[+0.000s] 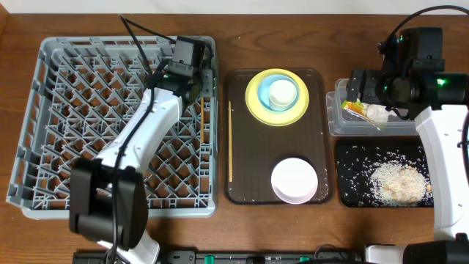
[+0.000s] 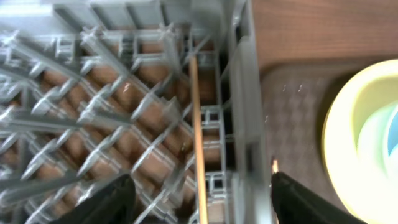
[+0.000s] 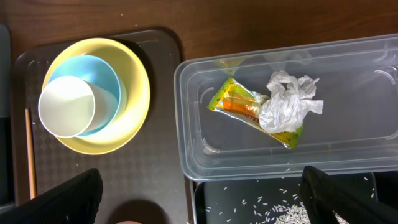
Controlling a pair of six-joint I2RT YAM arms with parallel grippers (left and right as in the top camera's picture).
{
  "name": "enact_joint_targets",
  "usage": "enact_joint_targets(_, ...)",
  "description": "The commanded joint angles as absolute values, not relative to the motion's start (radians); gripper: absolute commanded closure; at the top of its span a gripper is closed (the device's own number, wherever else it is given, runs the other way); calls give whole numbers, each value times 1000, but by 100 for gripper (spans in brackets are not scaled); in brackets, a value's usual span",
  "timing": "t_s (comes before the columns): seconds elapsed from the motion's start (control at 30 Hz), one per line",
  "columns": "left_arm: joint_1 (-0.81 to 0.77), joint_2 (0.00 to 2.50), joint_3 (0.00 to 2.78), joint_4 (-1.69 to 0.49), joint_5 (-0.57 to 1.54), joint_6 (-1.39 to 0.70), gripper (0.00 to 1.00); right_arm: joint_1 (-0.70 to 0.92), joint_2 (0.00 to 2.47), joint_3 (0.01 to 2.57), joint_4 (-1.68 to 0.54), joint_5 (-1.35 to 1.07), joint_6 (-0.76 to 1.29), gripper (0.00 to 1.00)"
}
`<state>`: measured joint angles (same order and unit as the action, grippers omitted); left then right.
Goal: Sort waste into correct bins and load items into the dishwasher rack
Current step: 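Carry the chopstick into the dish rack and release it with left gripper, then move the left gripper back to the second chopstick on the brown tray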
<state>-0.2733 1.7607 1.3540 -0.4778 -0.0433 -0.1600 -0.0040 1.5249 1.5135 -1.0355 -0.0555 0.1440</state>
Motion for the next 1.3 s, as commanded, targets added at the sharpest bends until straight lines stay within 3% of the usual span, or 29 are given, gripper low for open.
enact_joint_targets(0.0, -290, 1616, 1404, -558, -78, -226, 33, 3, 1529, 1514, -1037, -53, 130, 1)
enact_joint_targets(0.3, -442, 1333, 1398, -1030, 23, -496, 41, 3, 1529, 1514, -1037, -53, 130, 1)
enact_joint_targets(0.37, -506, 1312, 1380, -1087, 23, -515, 66, 3, 1529, 1514, -1037, -53, 130, 1)
enact_joint_targets(0.4, -538, 1310, 1367, -1102, 23, -515, 85, 3, 1529, 1514, -1037, -53, 130, 1)
enact_joint_targets(0.43, -576, 1311, 1349, -1115, 23, -515, 94, 3, 1529, 1515, -1037, -53, 130, 1)
enact_joint_targets(0.73, -813, 1397, 1093, -956, -132, -679, 90, 3, 1529, 1514, -1037, -53, 130, 1)
enact_joint_targets(0.93, -820, 1520, 1037, -737, -209, -667, 83, 3, 1529, 1514, -1037, -53, 130, 1)
enact_joint_targets(1.03, -820, 1586, 1037, -657, -302, -667, 70, 3, 1529, 1515, -1037, -53, 130, 1)
enact_joint_targets(1.27, -816, 1746, 1037, -548, -427, -667, 63, 3, 1529, 1515, -1037, -53, 130, 1)
